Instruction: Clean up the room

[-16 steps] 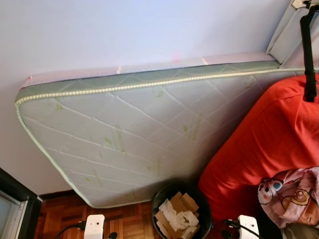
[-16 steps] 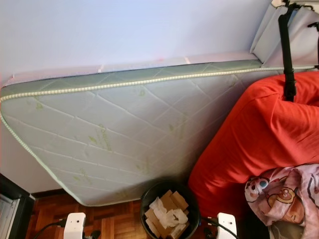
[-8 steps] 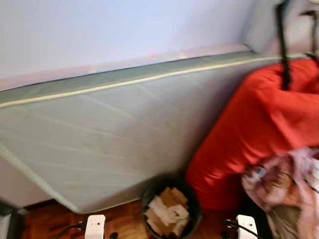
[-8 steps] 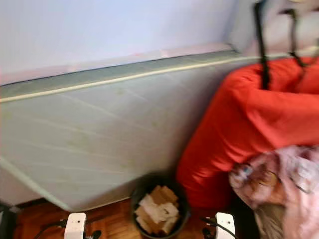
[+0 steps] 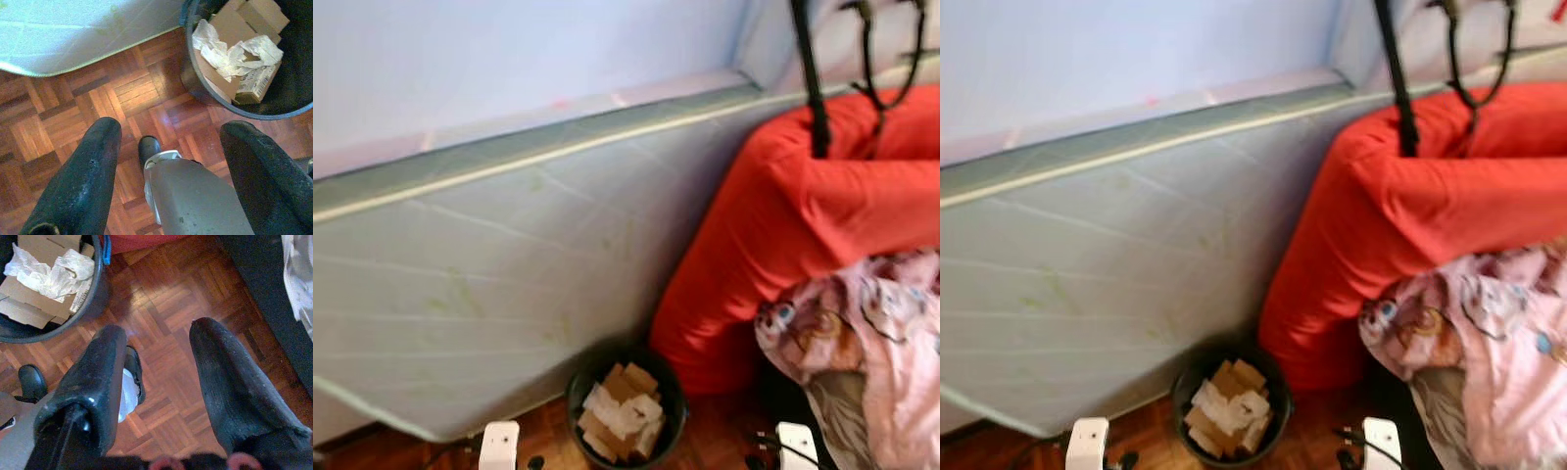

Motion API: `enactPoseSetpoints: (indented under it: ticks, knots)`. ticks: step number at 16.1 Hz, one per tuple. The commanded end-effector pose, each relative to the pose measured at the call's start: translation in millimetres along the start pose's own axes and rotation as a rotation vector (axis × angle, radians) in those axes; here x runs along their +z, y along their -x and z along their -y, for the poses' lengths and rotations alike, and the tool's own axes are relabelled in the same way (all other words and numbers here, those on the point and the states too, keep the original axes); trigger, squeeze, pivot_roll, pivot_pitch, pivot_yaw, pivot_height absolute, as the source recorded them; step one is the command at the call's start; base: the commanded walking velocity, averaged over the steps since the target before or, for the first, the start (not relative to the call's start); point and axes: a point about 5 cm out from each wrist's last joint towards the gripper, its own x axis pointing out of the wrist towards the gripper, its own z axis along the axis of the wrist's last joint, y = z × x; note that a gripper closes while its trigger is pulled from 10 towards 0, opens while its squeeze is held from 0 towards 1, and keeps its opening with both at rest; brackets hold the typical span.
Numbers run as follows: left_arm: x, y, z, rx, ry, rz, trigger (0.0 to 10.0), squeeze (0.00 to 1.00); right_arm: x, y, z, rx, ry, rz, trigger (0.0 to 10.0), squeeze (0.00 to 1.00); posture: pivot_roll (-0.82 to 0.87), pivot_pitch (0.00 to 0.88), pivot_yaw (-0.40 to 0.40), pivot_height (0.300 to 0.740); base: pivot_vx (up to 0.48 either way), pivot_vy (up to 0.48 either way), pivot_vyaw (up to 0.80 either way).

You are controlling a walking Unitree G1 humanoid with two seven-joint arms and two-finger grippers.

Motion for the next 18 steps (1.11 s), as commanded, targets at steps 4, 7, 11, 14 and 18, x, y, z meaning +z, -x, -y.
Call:
enactPoseSetpoints:
  ticks: [4, 7, 11, 14, 18]
  knots:
    - [-5.5, 1.2, 0.1, -0.002, -0.007, -0.023, 10.0, 0.00, -7.1, 1.9, 3.5, -0.007, 0.004, -0.029, 10.0, 0.00, -0.01, 0.127, -0.044, 0.740, 0.000, -0.240, -0.76]
    - [-5.2, 1.1, 1.4, -0.007, -0.008, -0.022, 10.0, 0.00, -7.2, 2.0, 3.8, -0.004, 0.015, -0.033, 10.0, 0.00, -0.01, 0.126, -0.046, 0.740, 0.000, 0.000, -0.76]
    - [-5.8, 1.0, 3.2, -0.008, 0.001, -0.022, 10.0, 0.00, -6.7, 2.0, 4.1, -0.003, 0.019, -0.031, 10.0, 0.00, -0.01, 0.125, -0.050, 0.740, 0.000, 0.000, -0.76]
    - [-6.0, 1.2, 2.6, -0.006, 0.005, -0.023, 10.0, 0.00, -5.3, 2.0, 4.7, -0.007, 0.010, -0.018, 10.0, 0.00, -0.01, 0.125, -0.051, 0.740, 0.000, 0.000, 0.00]
    - [-4.9, 1.1, 1.4, -0.010, -0.012, -0.017, 10.0, 0.00, -2.9, 1.7, 4.3, 0.001, 0.009, -0.003, 10.0, 0.00, -0.01, 0.123, -0.051, 0.740, 0.000, 0.000, 0.00]
